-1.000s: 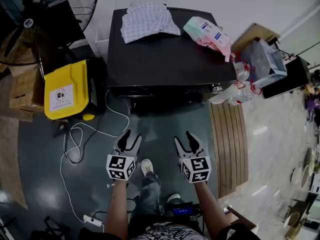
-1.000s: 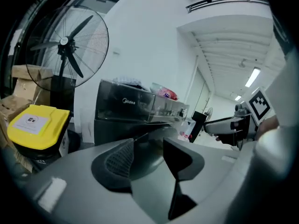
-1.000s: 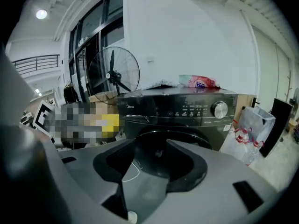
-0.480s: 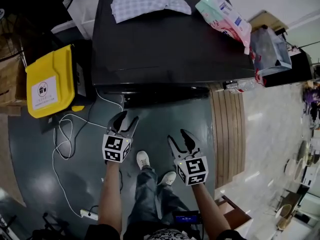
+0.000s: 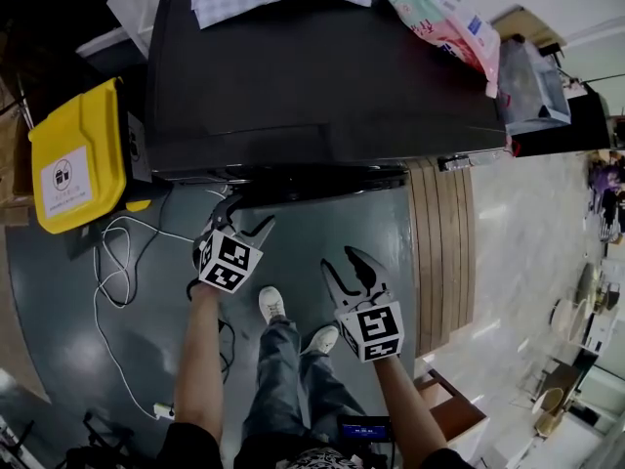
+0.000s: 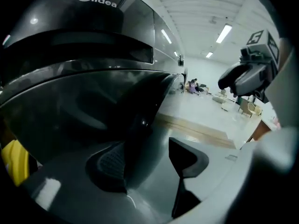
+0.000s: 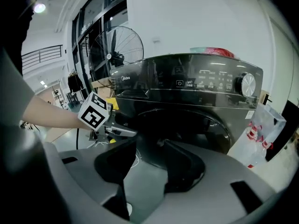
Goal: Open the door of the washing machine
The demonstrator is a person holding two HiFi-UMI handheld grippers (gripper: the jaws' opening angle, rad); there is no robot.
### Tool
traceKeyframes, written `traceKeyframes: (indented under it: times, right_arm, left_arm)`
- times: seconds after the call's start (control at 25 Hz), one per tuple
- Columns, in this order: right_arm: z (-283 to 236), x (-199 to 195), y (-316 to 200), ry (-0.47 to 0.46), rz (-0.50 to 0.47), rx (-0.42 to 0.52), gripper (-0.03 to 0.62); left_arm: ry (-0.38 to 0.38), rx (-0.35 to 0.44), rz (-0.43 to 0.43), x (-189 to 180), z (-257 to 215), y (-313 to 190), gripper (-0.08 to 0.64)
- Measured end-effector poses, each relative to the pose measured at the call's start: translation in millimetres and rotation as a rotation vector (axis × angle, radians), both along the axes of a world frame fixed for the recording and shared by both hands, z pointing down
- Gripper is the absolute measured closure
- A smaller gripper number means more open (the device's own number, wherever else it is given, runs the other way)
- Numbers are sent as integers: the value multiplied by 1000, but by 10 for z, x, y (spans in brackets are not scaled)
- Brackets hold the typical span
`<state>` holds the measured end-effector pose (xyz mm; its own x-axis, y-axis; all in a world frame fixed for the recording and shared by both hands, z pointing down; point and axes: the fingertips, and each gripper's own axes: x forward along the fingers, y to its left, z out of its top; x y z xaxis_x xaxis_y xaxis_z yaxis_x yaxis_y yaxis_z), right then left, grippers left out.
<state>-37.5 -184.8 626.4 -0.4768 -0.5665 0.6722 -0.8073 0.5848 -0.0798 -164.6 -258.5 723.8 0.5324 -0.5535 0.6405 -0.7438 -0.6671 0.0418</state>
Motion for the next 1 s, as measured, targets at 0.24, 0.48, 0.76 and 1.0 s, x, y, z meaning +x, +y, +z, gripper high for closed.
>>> traceKeyframes:
  times: [0.24, 0.48, 0.76, 1.0]
  right_arm:
    - [55, 66, 65, -42, 20, -38, 416]
    - [155, 135, 113, -68, 45, -67, 425]
    - [203, 147, 209, -107, 50, -108, 428]
    - [202, 169, 258, -160, 86, -142, 428]
  left_arm:
    - [16, -15, -50, -69, 5, -65, 369]
    - [22, -22, -73, -59, -7, -62, 370]
    - [10, -22, -110, -66, -6, -69, 365]
    - [3, -40, -136, -64, -2, -73, 362]
